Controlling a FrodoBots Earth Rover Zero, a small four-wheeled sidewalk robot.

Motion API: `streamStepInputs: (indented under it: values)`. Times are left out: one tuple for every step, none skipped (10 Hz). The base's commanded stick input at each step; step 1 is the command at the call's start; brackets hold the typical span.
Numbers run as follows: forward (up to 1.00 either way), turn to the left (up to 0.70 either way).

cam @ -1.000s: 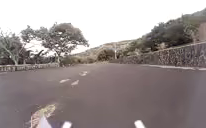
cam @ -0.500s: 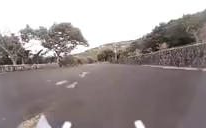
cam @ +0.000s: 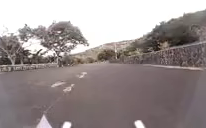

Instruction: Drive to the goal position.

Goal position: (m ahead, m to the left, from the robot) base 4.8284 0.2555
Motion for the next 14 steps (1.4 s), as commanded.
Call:
streamStepInputs:
  values:
    - [0.7,0.0]
    - [0.7,0.0]
    - [0.7,0.0]
    - [0.7,0.0]
    - [0.7,0.0]
    - [0.7,0.0]
    - [0.7,0.0]
    - [0.7,0.0]
    - [0.7,0.0]
    - [0.7,0.0]
    - [0.7,0.0]
    - [0.7,0.0]
    - [0.7,0.0]
    - [0.7,0.0]
